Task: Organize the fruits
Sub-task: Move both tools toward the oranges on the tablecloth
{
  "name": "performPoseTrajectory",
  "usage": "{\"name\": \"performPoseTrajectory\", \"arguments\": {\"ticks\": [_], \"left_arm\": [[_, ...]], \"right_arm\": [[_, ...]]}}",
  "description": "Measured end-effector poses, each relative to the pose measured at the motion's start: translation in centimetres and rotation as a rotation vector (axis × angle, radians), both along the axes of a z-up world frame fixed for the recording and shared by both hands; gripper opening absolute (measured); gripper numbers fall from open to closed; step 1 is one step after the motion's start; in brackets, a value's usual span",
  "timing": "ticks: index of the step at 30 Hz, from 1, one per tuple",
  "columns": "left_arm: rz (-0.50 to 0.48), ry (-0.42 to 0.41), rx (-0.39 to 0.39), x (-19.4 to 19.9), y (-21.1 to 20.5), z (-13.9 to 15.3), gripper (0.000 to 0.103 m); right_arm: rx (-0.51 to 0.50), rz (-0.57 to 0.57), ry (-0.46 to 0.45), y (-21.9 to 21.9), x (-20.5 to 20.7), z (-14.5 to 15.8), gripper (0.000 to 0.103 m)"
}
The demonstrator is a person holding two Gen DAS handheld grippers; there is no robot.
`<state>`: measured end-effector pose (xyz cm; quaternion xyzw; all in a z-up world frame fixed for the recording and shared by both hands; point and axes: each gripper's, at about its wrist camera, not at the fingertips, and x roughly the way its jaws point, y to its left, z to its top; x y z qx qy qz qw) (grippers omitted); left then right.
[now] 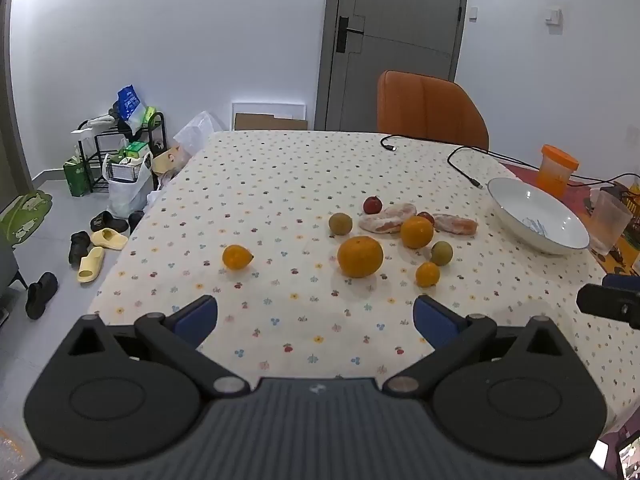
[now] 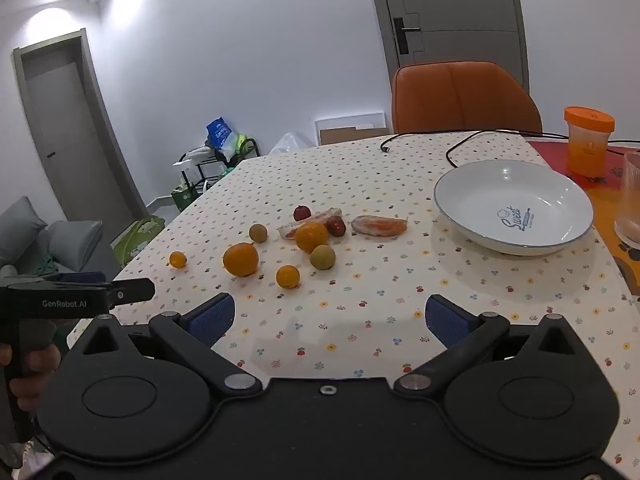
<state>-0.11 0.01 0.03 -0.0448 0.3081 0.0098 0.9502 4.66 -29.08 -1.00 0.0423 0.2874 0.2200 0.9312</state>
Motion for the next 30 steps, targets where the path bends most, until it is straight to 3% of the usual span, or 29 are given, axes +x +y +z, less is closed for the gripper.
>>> {"name": "performPoseTrajectory", "arguments": {"ticks": [11,30], "left_arm": [[0.012,-0.002,0.004,-0.6,0.3,-1.1,0.103],[-0.002,0.002,0.020,-0.7,0.1,-0.1,0.103]], "right_arm": [[-0.001,0.006,0.003,0.3,0.0,0.2,0.103],[-0.025,-0.035,0.012,0.3,0.5,-0.3,0.103]]}}
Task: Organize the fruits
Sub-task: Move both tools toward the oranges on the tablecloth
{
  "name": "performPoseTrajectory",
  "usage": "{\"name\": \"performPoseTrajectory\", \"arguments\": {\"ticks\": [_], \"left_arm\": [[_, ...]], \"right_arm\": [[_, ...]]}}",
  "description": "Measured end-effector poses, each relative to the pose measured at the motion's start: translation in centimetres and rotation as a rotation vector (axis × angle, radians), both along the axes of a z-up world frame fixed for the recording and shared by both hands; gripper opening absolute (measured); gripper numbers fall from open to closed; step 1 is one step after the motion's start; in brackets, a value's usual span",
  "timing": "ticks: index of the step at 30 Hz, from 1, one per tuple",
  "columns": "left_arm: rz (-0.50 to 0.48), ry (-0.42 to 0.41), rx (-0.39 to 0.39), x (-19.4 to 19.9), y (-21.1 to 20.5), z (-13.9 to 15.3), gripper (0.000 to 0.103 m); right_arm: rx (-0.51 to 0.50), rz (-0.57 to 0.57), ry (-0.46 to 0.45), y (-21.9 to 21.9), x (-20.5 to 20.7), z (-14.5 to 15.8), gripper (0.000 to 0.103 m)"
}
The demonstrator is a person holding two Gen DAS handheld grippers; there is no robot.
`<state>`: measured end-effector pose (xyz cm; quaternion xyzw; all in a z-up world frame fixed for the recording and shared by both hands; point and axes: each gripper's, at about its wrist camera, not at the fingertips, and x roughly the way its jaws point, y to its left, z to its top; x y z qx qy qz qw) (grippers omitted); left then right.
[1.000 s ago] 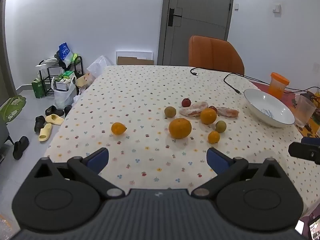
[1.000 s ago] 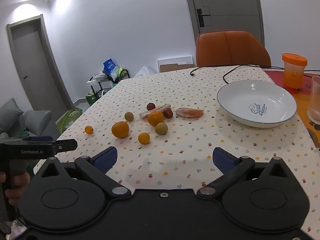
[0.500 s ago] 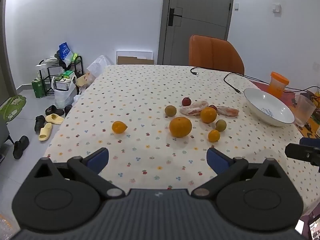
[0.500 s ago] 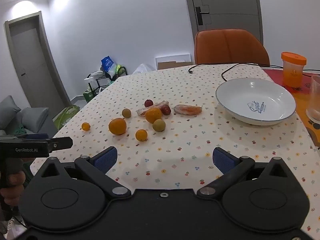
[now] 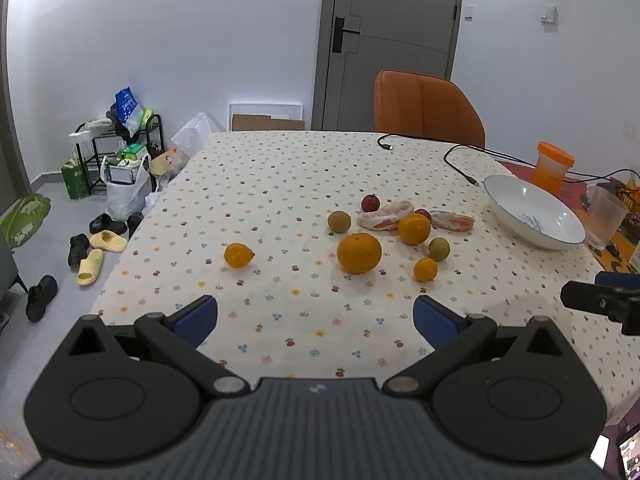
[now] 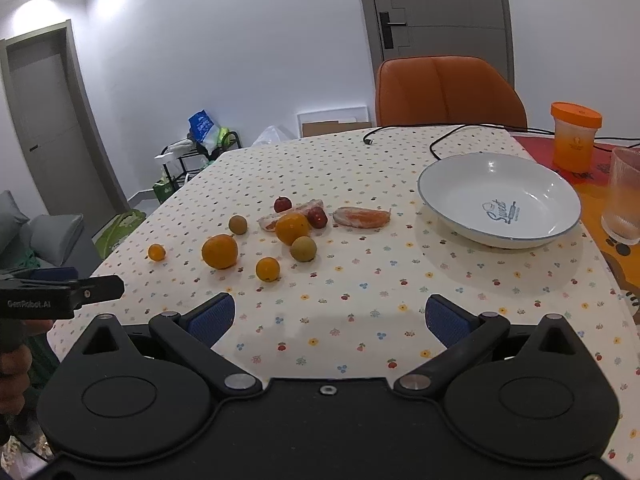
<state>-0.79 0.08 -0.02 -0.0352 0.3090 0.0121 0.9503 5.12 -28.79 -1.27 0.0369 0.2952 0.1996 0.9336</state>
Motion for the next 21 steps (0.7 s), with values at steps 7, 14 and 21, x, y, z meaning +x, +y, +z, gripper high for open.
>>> {"name": "performPoseTrajectory", "arguments": {"ticks": [7,14,21], "left_arm": [[-0.003,-0.002,-0.010,-0.02,0.01,0.06,0.103],[0.005,-0.001,-0.016,-0.09,0.11,-0.07,0.103],[0.005,-0.022,-0.024,-0.28,0.00,0.07,0.103]], "right_arm": [[0.016,0.024,0.022,-0.06,0.01,-0.15,0.103],[0.037,0.004,0.015,-0.56,-0.08,-0.24,0.103],[0.030,0.011,0.018,-0.68,-0.12,-0.40,0.103]]}}
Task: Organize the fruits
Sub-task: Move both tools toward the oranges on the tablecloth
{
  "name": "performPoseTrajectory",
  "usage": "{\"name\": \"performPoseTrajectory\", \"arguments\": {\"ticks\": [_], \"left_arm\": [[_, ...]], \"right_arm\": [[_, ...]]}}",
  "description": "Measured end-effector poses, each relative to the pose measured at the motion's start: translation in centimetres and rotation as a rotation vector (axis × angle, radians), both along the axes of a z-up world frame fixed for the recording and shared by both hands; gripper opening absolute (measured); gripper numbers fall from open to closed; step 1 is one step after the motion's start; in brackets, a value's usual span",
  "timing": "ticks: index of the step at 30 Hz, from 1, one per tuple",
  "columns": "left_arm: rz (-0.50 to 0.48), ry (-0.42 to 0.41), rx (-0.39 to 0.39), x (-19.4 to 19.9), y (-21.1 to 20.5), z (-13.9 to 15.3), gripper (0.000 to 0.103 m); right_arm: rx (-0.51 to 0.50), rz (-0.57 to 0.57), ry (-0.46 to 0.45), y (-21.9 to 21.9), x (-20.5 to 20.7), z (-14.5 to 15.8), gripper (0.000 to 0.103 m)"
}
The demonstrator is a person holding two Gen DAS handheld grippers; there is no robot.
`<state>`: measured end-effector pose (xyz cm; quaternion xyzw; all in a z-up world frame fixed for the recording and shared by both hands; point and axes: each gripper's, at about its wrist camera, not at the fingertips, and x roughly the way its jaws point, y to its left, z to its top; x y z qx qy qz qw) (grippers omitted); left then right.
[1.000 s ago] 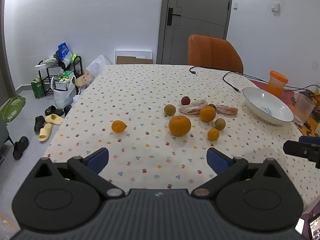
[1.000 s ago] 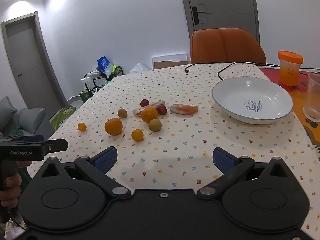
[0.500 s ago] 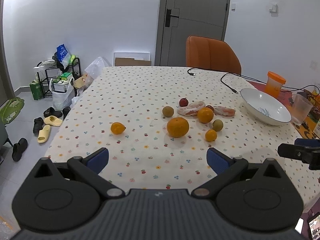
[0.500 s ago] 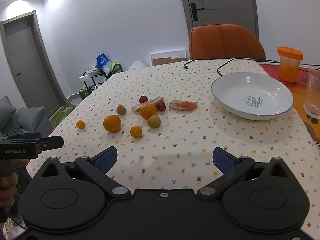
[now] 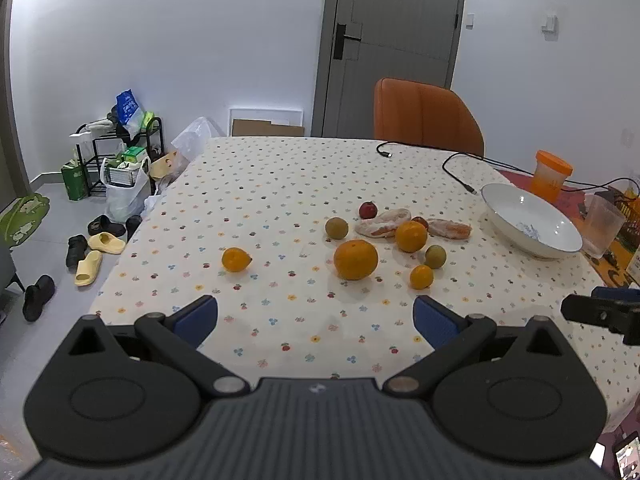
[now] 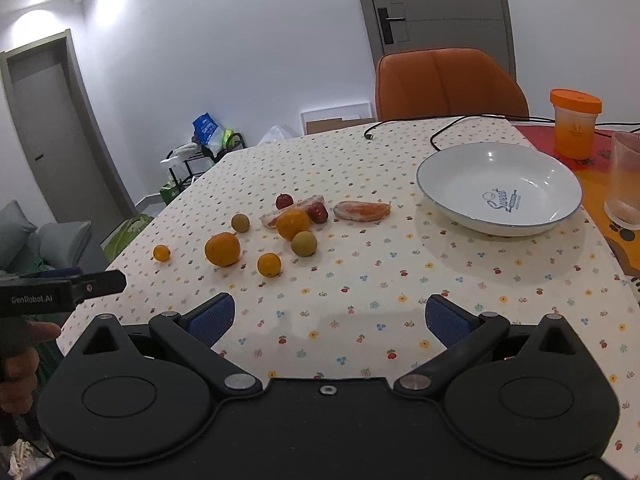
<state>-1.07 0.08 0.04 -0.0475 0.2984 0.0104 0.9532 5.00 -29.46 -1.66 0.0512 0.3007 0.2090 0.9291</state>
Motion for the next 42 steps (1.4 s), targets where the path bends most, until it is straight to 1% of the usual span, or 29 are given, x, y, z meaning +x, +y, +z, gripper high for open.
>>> {"name": "performPoseTrajectory", "arguments": {"ticks": [9,22,27,36,42], "left_arm": [[-0.015,0.006,0.003,0.1,-0.1,-0.2,0.103],[-0.027,0.011,0.006,-0.1,-0.5,-0.3,0.103],[-0.036,0.010,-0.007,-0.1,-0.4,-0.2,0.103],[-0.003,-0.008,-0.029,0.6,0.1,-0.3,0.103],[-0.017,-0.020,-0.044,1.6,0.2,-0.6,0.102]], "right_arm": [[-0.020,-0.016,-0.002,0.1,0.0,0.0,0.103],[-0.024,-0.019,-0.013,0.0,0.0,0.1,0.103],[-0.025,-0.020,-0.016,-0.1,-0.1,0.2,0.103],[-0.029,-0.020,-0.013,0.0,0.4,0.0,0.103],[-0.022,-0.016,-0.030,0.1,1.2,0.0,0.103]]}}
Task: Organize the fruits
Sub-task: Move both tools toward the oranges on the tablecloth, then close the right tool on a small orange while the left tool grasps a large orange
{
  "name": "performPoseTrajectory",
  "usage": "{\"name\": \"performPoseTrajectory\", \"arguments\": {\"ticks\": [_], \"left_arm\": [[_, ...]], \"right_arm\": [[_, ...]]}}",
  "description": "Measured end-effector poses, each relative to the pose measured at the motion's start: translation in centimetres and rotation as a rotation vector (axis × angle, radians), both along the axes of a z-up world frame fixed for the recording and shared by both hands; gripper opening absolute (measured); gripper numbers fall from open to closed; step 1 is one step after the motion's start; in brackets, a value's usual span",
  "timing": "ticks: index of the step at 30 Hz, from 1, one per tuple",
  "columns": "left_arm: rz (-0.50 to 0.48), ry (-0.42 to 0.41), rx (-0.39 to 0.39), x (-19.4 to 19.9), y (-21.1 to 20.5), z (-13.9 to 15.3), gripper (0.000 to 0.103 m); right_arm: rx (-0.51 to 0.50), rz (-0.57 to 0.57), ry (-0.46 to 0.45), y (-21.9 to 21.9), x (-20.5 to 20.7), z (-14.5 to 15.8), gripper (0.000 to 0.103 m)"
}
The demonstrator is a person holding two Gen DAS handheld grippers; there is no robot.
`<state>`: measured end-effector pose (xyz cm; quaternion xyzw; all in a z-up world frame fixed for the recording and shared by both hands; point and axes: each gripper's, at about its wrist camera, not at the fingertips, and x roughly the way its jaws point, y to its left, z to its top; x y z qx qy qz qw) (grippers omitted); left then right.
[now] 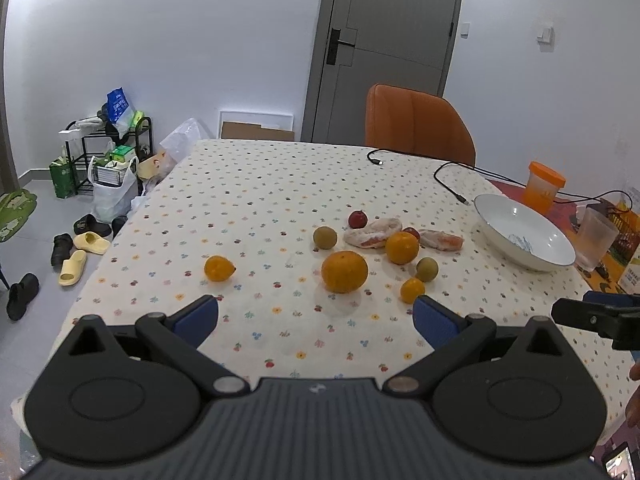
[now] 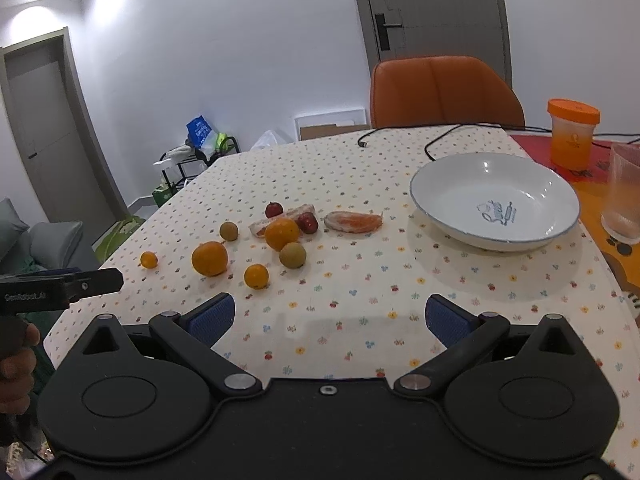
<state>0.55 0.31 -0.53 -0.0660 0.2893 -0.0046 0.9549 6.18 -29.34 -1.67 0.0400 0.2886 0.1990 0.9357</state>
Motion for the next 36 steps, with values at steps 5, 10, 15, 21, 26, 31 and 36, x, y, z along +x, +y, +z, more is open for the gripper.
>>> {"name": "performPoseTrajectory", "arguments": {"ticks": [5,10,15,21,26,31,36], "left_arm": [[0.007,-0.004,-0.008,1.0,0.2,-0.5,0.101],[0.004,0.001,-0.008,2.0,0.3,-1.0,0.101],[0.003,0.018,-0.018,2.8,0.4,-1.9,0.100],[0.027,0.026,-0.040,3.9,0.7,-2.9,0.093],[0.018,0.050,-0.055,4.9,0.8,-3.8,0.084],[0.004,0.049,-0.057,6.0,0.5,-4.1,0.081],[-0.012,0.050,-0.060,7.2,0.3,-4.3,0.070]], "right_arm": [[-0.001,0.009,-0.001,0.3,0.8,-0.2,0.103],[0.015,0.016,-0.002,0.5,1.5,-0.7,0.103],[0.026,0.048,-0.003,1.1,2.3,-1.3,0.103],[0.052,0.091,0.000,1.9,3.5,-1.9,0.102],[0.066,0.114,0.037,2.8,5.1,-2.7,0.087],[0.105,0.160,0.063,3.7,6.1,-3.4,0.077],[0.115,0.203,0.095,4.9,7.1,-3.9,0.059]]}}
